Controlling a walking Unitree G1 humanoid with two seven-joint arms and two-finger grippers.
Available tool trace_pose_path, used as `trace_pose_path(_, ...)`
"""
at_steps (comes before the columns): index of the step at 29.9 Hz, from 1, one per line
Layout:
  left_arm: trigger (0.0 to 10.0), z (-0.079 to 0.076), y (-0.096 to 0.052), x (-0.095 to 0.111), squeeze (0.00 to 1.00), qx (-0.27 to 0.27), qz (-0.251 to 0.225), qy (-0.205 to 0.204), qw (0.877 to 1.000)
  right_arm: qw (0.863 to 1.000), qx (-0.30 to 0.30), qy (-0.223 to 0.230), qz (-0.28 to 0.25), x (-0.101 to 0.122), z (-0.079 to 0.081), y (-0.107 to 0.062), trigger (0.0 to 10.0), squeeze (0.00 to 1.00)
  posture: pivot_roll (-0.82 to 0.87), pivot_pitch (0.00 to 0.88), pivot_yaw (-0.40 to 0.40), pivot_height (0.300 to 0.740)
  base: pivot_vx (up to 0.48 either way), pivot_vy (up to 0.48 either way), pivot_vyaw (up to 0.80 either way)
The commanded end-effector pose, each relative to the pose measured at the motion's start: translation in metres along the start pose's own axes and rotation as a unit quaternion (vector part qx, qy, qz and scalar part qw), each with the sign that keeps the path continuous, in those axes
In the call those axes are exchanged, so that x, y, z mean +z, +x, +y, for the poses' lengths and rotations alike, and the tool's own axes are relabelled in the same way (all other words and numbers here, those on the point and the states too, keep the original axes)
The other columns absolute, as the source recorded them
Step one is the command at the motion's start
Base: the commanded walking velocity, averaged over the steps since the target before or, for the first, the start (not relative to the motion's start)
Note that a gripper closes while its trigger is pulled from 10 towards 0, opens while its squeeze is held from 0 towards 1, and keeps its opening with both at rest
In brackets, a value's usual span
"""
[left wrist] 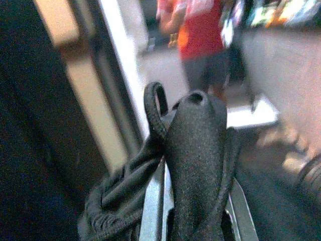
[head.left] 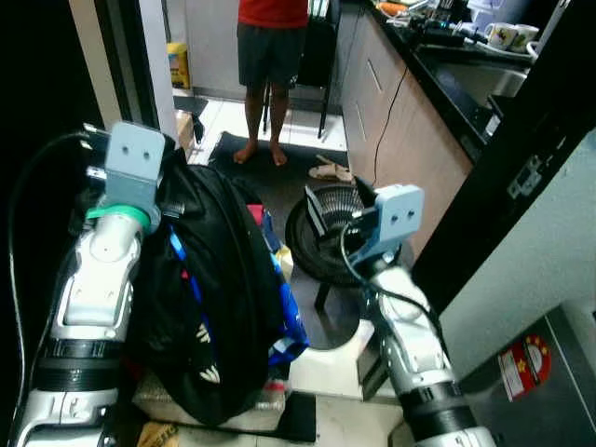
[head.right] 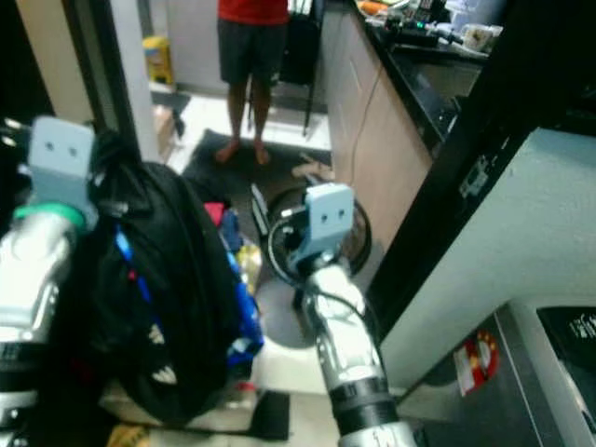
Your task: Clothes washing
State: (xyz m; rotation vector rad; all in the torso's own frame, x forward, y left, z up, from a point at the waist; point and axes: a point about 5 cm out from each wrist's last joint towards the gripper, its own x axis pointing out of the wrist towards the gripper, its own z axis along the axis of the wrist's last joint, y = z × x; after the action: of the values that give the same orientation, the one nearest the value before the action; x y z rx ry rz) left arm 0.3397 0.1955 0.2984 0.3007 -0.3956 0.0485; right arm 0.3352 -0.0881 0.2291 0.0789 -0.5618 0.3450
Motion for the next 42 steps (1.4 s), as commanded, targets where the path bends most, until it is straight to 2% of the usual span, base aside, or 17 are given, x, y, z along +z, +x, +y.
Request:
trace_pose_path(1,10.0,-0.003,0.000,0.011,0.00,-0.010,-0.023,-0.005,1.000,1.000,-0.008,0.002,-0.004,0.003,-0.004,0.000,10.0,0.00,0.10,0.037,-0.055,0.740,0.000,0.000,0.00)
trace_pose_path(3,10.0,-0.012,-0.006,0.059,0.00,-0.057,-0.122,-0.026,0.991,0.999,-0.017,-0.002,-0.039,0.023,-0.010,0.008,10.0,0.00,0.10,0.035,-0.054,0.740,0.000,0.000,0.00)
trace_pose_path(4,10.0,-0.012,-0.006,0.059,0.00,-0.057,-0.122,-0.026,0.991,0.999,-0.017,-0.002,-0.039,0.023,-0.010,0.008,10.0,0.00,0.10,0.035,-0.054,0.740,0.000,0.000,0.00)
trace_pose_path(6,10.0,-0.016,-0.011,0.100,0.00,-0.080,-0.212,-0.017,0.974,0.997,-0.021,-0.006,-0.079,0.046,-0.014,0.017,10.0,0.00,0.11,0.028,-0.060,0.740,0.000,0.000,0.00)
trace_pose_path(9,10.0,-0.015,-0.011,0.112,0.00,-0.071,-0.242,0.007,0.968,0.995,-0.021,-0.007,-0.094,0.054,-0.015,0.021,10.0,0.00,0.11,0.028,-0.060,0.740,0.000,0.000,0.00)
trace_pose_path(11,10.0,-0.012,-0.006,0.129,0.00,-0.037,-0.286,0.058,0.956,0.992,-0.020,-0.013,-0.121,0.069,-0.017,0.027,10.0,0.00,0.11,0.020,-0.062,0.740,0.000,0.000,0.00)
trace_pose_path(12,10.0,-0.012,-0.004,0.133,0.00,-0.030,-0.289,0.032,0.956,0.991,-0.019,-0.021,-0.135,0.077,-0.018,0.029,10.0,0.00,0.11,0.018,-0.059,0.740,0.000,0.000,0.00)
trace_pose_path(13,10.0,-0.012,-0.004,0.133,0.00,-0.030,-0.289,0.032,0.956,0.991,-0.019,-0.021,-0.135,0.077,-0.018,0.029,10.0,0.00,0.11,0.018,-0.059,0.740,0.000,0.000,0.00)
trace_pose_path(15,10.0,-0.015,-0.003,0.127,0.00,-0.036,-0.269,-0.017,0.962,0.988,-0.021,-0.030,-0.148,0.086,-0.020,0.030,10.0,0.00,0.10,0.014,-0.047,0.740,0.000,0.000,0.00)
trace_pose_path(16,10.0,-0.015,-0.003,0.127,0.00,-0.036,-0.269,-0.017,0.962,0.988,-0.021,-0.030,-0.148,0.086,-0.020,0.030,10.0,0.00,0.10,0.014,-0.047,0.740,0.000,0.000,0.00)
trace_pose_path(18,10.0,-0.027,-0.007,0.099,0.00,-0.056,-0.205,-0.039,0.976,0.988,-0.038,-0.031,-0.146,0.087,-0.028,0.027,10.0,0.00,0.09,0.015,-0.042,0.740,0.000,0.000,0.00)
trace_pose_path(19,10.0,-0.027,-0.007,0.099,0.00,-0.056,-0.205,-0.039,0.976,0.988,-0.038,-0.031,-0.146,0.087,-0.028,0.027,10.0,0.00,0.09,0.015,-0.042,0.740,0.000,0.000,0.00)
trace_pose_path(20,10.0,-0.034,-0.013,0.081,0.00,-0.067,-0.155,-0.093,0.981,0.989,-0.059,-0.023,-0.132,0.083,-0.037,0.022,10.0,0.00,0.09,0.015,-0.042,0.740,0.000,0.000,-0.40)
trace_pose_path(22,10.0,-0.037,-0.015,0.074,0.00,-0.069,-0.131,-0.135,0.980,0.990,-0.075,-0.009,-0.117,0.077,-0.042,0.018,10.0,0.00,0.08,0.013,-0.037,0.740,0.000,0.000,-0.80)
trace_pose_path(27,10.0,-0.037,-0.014,0.069,0.00,-0.074,-0.111,-0.169,0.976,0.991,-0.091,0.005,-0.102,0.070,-0.047,0.015,10.0,0.00,0.08,0.013,-0.037,0.740,0.000,0.000,-0.80)
trace_pose_path(36,10.0,-0.035,-0.013,0.069,0.00,-0.073,-0.112,-0.171,0.976,0.991,-0.091,0.006,-0.100,0.070,-0.047,0.015,10.0,0.00,0.08,0.013,-0.037,0.740,0.000,0.000,-0.80)
trace_pose_path(42,10.0,-0.033,-0.016,0.075,0.00,-0.083,-0.128,-0.133,0.979,0.990,-0.090,0.017,-0.111,0.077,-0.046,0.021,10.0,0.00,0.09,0.008,-0.035,0.740,0.000,0.000,-0.80)
